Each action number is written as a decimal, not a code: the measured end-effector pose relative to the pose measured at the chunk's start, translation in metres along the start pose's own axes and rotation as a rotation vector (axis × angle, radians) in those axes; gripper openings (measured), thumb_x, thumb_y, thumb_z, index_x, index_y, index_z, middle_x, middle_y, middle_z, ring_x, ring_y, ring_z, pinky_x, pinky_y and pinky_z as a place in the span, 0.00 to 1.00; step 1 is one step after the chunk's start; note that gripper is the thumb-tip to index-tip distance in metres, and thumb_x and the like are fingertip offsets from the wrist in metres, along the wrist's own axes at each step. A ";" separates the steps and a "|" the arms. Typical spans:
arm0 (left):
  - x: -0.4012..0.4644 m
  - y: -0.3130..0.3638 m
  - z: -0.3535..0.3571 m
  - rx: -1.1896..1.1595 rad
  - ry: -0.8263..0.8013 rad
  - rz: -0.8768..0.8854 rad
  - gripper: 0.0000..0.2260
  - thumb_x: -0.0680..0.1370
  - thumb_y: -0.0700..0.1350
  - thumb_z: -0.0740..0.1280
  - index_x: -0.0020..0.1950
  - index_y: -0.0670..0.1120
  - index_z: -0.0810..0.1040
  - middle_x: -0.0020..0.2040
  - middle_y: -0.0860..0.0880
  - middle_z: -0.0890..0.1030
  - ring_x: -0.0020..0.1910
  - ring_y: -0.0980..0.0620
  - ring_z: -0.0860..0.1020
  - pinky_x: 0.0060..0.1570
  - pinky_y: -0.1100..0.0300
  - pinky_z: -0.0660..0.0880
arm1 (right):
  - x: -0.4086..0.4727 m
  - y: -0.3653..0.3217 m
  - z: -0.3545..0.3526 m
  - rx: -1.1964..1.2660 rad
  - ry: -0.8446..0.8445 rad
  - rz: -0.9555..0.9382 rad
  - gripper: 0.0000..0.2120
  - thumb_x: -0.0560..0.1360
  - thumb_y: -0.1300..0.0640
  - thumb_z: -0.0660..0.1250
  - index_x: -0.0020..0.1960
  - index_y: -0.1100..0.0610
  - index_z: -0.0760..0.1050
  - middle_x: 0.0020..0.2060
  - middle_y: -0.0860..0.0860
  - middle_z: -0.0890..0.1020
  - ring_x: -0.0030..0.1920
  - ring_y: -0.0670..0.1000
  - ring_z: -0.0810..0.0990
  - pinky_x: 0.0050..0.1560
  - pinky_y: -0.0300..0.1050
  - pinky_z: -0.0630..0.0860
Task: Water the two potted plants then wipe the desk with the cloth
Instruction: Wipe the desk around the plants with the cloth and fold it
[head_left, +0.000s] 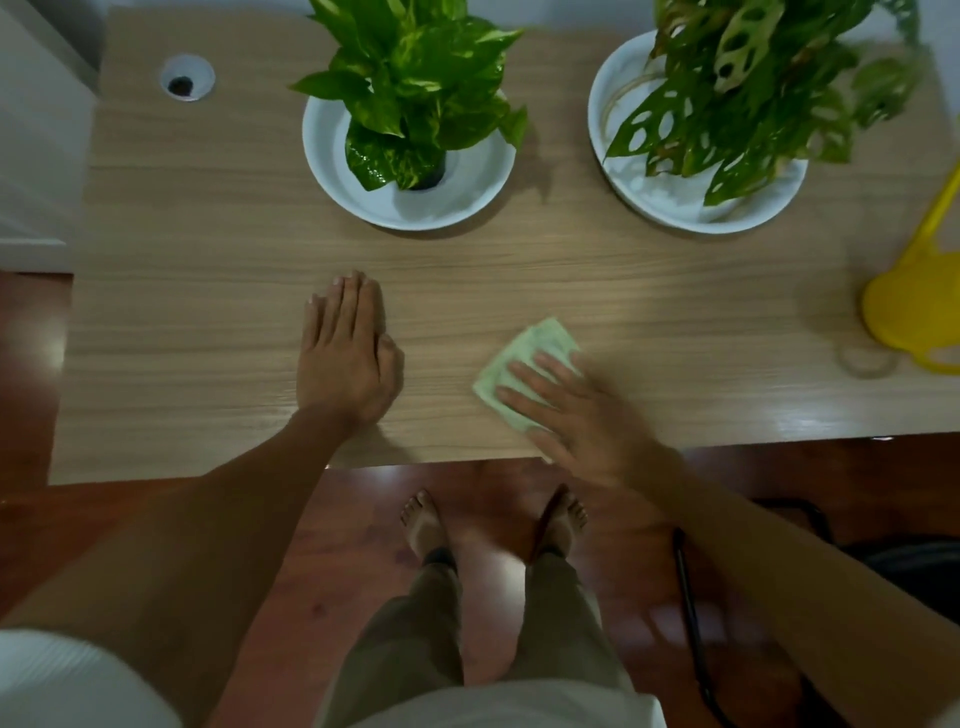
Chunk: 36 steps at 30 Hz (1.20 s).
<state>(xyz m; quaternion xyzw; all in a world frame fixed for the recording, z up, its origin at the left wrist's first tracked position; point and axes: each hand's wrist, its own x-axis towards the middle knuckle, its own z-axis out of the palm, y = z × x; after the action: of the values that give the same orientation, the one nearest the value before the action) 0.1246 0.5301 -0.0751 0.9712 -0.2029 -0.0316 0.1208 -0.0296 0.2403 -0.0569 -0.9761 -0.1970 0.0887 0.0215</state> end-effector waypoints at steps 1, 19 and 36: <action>0.001 0.008 -0.001 -0.007 -0.005 0.028 0.30 0.82 0.50 0.51 0.83 0.40 0.56 0.83 0.41 0.57 0.84 0.45 0.52 0.82 0.44 0.45 | -0.018 0.026 0.001 -0.019 -0.030 0.024 0.27 0.86 0.43 0.51 0.84 0.45 0.58 0.84 0.50 0.59 0.84 0.57 0.56 0.81 0.63 0.54; 0.013 0.229 0.047 -0.041 0.035 -0.024 0.30 0.81 0.50 0.52 0.81 0.38 0.60 0.81 0.39 0.63 0.82 0.42 0.59 0.80 0.43 0.55 | -0.086 0.222 -0.007 0.058 -0.009 0.256 0.28 0.85 0.42 0.46 0.84 0.40 0.48 0.84 0.48 0.57 0.84 0.58 0.56 0.81 0.64 0.53; 0.035 0.297 0.082 -0.062 -0.026 -0.062 0.30 0.83 0.51 0.48 0.83 0.40 0.52 0.84 0.42 0.52 0.84 0.47 0.48 0.82 0.46 0.45 | -0.078 0.292 -0.008 0.280 0.062 0.768 0.28 0.85 0.40 0.41 0.85 0.41 0.46 0.85 0.47 0.49 0.85 0.55 0.47 0.82 0.64 0.43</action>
<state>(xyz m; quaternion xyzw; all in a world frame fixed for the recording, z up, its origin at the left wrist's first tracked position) 0.0323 0.2337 -0.0816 0.9724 -0.1731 -0.0542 0.1471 0.0118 -0.0589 -0.0583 -0.9685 0.1966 0.0867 0.1255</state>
